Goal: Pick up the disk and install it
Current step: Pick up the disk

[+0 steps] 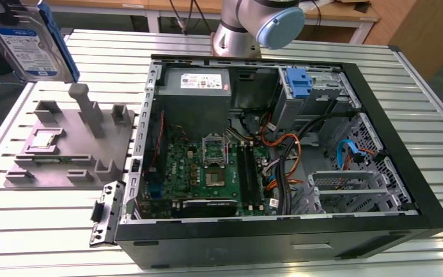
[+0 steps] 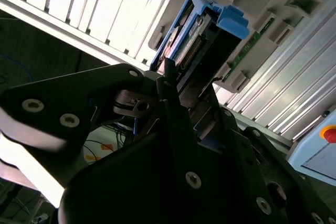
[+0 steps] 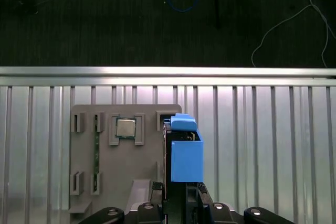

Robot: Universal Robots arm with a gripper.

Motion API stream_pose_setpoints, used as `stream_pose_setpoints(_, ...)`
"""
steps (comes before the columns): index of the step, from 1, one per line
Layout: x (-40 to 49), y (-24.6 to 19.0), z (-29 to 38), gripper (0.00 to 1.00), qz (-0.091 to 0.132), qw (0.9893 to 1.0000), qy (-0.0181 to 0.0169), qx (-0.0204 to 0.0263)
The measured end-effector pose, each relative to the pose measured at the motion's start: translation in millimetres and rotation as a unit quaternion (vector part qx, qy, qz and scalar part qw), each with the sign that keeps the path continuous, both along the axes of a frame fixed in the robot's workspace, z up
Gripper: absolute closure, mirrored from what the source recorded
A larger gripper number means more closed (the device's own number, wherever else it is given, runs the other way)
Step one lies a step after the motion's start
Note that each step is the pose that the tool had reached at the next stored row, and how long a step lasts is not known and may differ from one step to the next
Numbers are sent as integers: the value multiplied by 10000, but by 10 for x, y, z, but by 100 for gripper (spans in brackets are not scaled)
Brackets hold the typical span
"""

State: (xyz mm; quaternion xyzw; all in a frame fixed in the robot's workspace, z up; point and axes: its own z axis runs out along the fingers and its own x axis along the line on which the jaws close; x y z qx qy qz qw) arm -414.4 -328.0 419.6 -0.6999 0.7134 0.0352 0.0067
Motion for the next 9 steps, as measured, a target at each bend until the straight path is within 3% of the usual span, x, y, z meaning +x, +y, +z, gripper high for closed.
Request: stream_pose_setpoints(9, 0, 0, 16, 65, -4, 10000, 0, 1)
